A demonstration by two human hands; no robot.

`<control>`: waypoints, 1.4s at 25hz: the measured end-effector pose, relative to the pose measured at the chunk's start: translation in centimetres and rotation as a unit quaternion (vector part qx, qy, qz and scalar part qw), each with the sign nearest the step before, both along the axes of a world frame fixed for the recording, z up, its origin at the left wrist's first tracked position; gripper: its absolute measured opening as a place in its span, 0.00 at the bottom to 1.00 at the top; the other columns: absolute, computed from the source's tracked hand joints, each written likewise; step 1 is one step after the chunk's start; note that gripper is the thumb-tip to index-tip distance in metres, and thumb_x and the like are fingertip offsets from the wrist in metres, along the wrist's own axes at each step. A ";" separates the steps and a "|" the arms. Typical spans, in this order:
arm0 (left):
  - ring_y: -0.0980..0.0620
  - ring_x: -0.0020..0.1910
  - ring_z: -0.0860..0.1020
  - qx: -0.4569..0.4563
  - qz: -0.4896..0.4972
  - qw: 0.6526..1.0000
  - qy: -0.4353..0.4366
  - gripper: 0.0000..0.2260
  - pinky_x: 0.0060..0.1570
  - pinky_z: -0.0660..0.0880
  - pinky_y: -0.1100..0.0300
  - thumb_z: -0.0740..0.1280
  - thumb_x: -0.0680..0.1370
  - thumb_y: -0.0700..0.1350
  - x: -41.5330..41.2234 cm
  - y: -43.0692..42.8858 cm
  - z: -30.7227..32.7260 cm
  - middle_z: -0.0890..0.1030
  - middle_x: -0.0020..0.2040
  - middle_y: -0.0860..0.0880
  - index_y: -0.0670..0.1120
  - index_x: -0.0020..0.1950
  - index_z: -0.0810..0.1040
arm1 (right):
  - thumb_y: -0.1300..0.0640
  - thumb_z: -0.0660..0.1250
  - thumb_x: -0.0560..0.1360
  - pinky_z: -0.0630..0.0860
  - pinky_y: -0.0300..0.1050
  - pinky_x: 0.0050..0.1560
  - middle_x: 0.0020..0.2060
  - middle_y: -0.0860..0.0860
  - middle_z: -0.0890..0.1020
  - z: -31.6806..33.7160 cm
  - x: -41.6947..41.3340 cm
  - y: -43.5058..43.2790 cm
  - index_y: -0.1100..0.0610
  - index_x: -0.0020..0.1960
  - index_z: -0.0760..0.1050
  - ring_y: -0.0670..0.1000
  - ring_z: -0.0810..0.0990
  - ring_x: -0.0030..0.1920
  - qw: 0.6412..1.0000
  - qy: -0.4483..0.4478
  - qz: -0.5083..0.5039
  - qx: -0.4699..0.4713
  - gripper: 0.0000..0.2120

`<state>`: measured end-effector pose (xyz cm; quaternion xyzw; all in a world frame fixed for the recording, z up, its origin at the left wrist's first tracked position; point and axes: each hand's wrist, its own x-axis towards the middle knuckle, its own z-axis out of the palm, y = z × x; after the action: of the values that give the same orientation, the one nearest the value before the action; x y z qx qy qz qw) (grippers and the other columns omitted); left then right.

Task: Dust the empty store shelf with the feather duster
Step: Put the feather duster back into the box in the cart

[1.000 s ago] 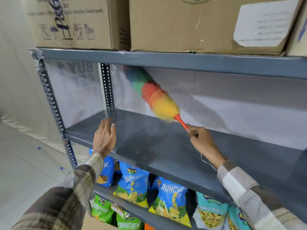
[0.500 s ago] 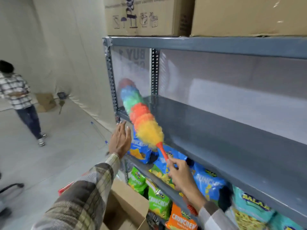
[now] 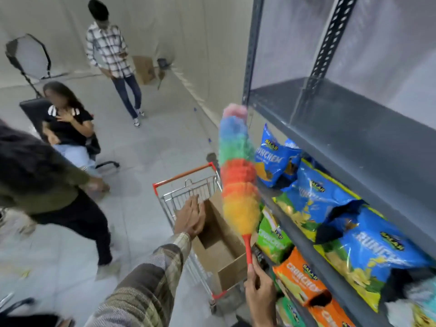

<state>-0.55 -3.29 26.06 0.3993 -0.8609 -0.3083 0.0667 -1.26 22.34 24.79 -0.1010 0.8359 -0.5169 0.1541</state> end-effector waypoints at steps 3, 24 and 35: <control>0.42 0.75 0.71 0.013 -0.003 0.999 -0.049 0.23 0.74 0.66 0.49 0.50 0.86 0.49 1.2 0.8 -4.8 0.71 0.77 0.42 0.42 0.79 0.65 | 0.64 0.67 0.78 0.72 0.24 0.42 0.51 0.59 0.87 -4.4 1.8 0.2 0.63 0.63 0.80 0.29 0.79 0.40 0.996 -0.079 0.017 0.047 0.14; 0.39 0.76 0.70 0.127 -0.121 0.947 -0.269 0.26 0.72 0.68 0.45 0.50 0.86 0.55 2.0 2.4 -30.9 0.68 0.79 0.40 0.43 0.81 0.60 | 0.63 0.57 0.82 0.64 0.35 0.17 0.28 0.55 0.69 -29.6 -9.3 -13.4 0.62 0.46 0.70 0.46 0.68 0.17 0.856 -0.472 0.087 0.193 0.07; 0.40 0.75 0.71 0.113 -0.127 0.951 -0.259 0.27 0.73 0.66 0.45 0.50 0.86 0.56 1.8 2.7 -30.2 0.70 0.77 0.40 0.42 0.80 0.61 | 0.67 0.59 0.79 0.84 0.59 0.43 0.40 0.58 0.81 -31.9 -9.0 -11.7 0.64 0.61 0.75 0.56 0.82 0.34 0.873 -0.390 0.161 0.246 0.13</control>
<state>1.23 -0.57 -4.17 0.3578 -0.8515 -0.2958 -0.2440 -10.23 10.60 -7.16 0.0164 0.7805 -0.2597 0.5683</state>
